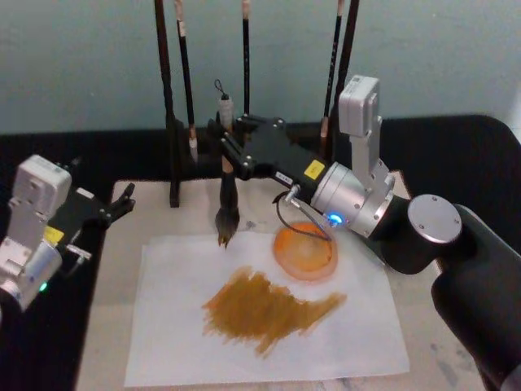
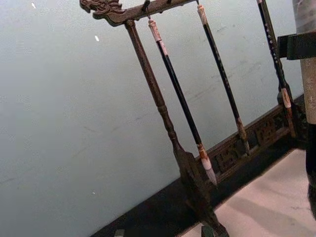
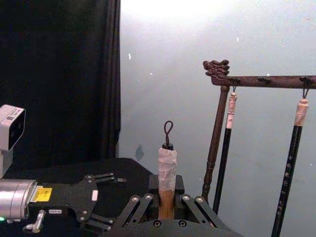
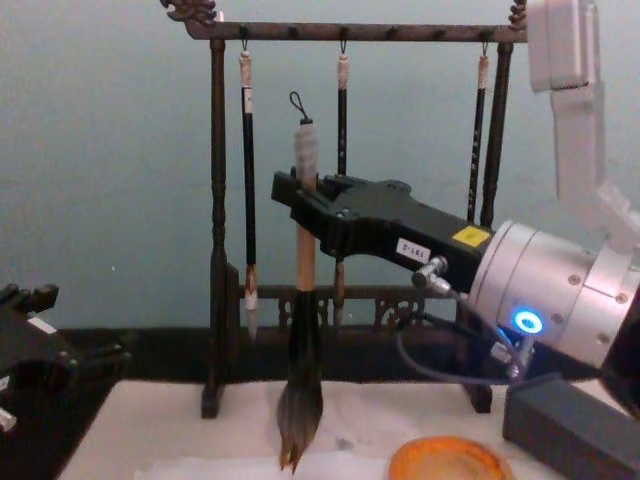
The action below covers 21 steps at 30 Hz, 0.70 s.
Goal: Pick up the brush from the inkstone, write on the paper, then place the brush back to its original position.
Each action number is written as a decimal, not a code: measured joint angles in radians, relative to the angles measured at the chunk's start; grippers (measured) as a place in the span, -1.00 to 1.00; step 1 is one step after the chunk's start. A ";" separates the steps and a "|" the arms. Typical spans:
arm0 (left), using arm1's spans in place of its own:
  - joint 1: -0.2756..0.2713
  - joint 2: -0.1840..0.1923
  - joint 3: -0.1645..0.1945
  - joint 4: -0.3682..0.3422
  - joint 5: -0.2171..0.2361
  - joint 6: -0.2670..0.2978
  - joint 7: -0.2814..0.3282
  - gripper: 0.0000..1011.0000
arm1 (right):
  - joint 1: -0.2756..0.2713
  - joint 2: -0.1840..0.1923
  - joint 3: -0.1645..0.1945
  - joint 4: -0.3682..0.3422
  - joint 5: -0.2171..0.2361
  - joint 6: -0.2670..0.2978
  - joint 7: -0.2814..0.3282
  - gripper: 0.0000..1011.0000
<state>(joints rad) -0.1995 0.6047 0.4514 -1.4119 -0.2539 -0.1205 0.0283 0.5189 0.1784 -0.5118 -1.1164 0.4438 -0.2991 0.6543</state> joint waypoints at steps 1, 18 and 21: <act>0.000 0.000 0.000 0.000 0.000 0.000 0.000 1.00 | 0.000 -0.001 0.000 0.001 0.000 0.000 0.001 -0.65; 0.000 0.000 0.000 0.000 0.000 0.000 0.000 1.00 | -0.011 -0.018 -0.006 0.013 -0.001 -0.001 0.009 -0.65; 0.000 0.000 0.000 0.000 0.000 0.000 0.000 1.00 | -0.014 -0.018 -0.006 0.015 -0.001 0.000 0.009 -0.65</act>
<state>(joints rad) -0.1996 0.6047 0.4514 -1.4120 -0.2539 -0.1205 0.0283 0.5053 0.1600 -0.5181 -1.1018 0.4432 -0.2993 0.6631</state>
